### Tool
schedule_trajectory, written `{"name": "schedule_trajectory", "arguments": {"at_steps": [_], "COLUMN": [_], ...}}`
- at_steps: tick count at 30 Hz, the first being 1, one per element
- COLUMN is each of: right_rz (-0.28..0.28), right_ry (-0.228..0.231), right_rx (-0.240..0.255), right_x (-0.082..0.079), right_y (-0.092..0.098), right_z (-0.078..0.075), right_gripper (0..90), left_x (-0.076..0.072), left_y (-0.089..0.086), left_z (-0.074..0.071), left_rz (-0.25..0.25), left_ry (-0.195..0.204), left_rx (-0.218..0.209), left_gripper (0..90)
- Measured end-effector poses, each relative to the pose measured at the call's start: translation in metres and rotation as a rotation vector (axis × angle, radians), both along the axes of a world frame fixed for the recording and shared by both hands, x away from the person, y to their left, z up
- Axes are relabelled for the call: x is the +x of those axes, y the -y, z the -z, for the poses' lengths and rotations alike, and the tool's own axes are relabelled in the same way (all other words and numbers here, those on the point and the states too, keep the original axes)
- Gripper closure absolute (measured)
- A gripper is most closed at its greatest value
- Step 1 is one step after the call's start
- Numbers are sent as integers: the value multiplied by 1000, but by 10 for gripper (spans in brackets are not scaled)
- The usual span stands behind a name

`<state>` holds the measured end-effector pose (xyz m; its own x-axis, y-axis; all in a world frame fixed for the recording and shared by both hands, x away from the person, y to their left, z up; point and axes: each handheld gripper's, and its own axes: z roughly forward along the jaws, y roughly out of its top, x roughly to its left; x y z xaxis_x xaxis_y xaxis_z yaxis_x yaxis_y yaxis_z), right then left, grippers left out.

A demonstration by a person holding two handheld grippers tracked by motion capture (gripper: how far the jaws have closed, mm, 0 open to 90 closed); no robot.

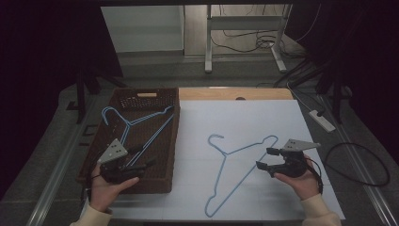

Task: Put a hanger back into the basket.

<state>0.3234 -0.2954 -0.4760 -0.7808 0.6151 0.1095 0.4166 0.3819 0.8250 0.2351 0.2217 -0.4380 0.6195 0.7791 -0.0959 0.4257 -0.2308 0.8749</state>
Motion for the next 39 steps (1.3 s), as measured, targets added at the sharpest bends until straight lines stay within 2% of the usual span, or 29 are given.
{"name": "schedule_trajectory", "arguments": {"at_steps": [9,26,29,32,36,38,39], "right_rz": [11,23,20,16,-33,-61,-80], "right_ry": [0,-21,-44,-78,-102,-112,-134], "right_rx": [-36,-70,-65,-79,-116,-139,-145], "right_x": [0,1,4,8,8,7,6], "right_y": [-3,-14,-20,-33,-57,-69,-75], "right_z": [2,1,-2,-7,-8,-8,-7], "right_gripper": [243,281,316,355,473,561,632], "left_x": [-1,-5,-6,-6,-7,-7,-7], "left_y": [3,7,7,6,5,5,5], "left_z": [2,2,2,2,2,3,3], "left_rz": [14,38,40,40,42,44,44], "left_ry": [-5,-6,-6,-10,-10,-11,-11], "left_rx": [10,9,9,8,6,6,5], "left_gripper": [320,319,319,320,321,320,320]}}
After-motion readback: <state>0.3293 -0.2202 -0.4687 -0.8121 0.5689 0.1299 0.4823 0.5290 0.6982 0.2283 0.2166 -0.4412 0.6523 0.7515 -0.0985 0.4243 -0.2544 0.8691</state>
